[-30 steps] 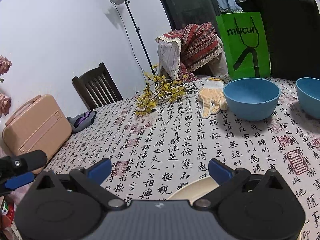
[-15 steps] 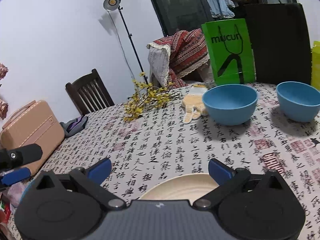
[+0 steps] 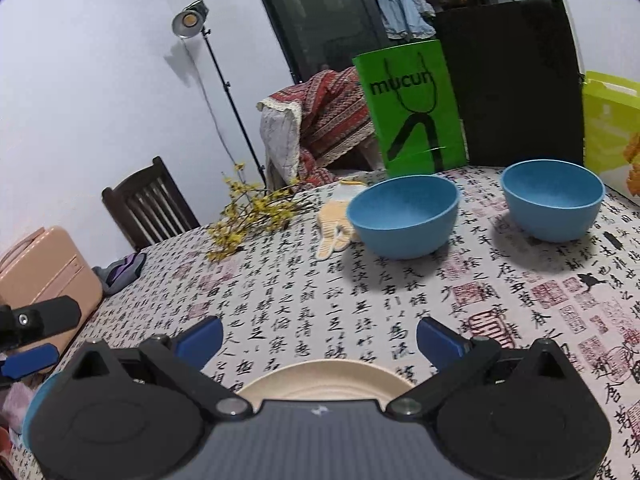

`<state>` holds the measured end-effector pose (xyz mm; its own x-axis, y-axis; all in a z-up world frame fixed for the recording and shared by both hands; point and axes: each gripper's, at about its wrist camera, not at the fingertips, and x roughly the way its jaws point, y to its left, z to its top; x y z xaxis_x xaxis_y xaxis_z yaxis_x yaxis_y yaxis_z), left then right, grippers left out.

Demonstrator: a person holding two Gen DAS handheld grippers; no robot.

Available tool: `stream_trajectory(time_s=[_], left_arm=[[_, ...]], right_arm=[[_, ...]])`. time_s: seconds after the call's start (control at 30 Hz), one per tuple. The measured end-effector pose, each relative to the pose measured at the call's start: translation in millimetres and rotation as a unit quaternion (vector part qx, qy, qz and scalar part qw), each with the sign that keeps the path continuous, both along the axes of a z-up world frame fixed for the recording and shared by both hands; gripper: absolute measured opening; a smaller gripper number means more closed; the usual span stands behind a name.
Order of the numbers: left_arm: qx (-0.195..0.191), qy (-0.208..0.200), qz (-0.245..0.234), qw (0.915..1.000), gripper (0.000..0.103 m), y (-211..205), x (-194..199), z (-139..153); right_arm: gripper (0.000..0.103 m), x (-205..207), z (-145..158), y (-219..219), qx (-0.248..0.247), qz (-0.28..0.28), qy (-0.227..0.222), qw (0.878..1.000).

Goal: Organize plates and bowls
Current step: 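Pull both grippers back from the placed bowl toward the other blue bowls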

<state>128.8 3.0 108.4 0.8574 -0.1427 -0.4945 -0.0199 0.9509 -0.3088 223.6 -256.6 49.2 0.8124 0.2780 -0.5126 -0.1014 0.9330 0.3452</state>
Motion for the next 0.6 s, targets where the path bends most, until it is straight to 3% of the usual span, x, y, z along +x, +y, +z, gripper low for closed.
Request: stream_trajectory(time_s=[0.6], left_arm=[[0.011,0.009,-0.017,0.9998,0.103,-30,27,-3]], right_arm=[[0.103,22,-10,-32,0.013,-0.024,0.003,1.0]])
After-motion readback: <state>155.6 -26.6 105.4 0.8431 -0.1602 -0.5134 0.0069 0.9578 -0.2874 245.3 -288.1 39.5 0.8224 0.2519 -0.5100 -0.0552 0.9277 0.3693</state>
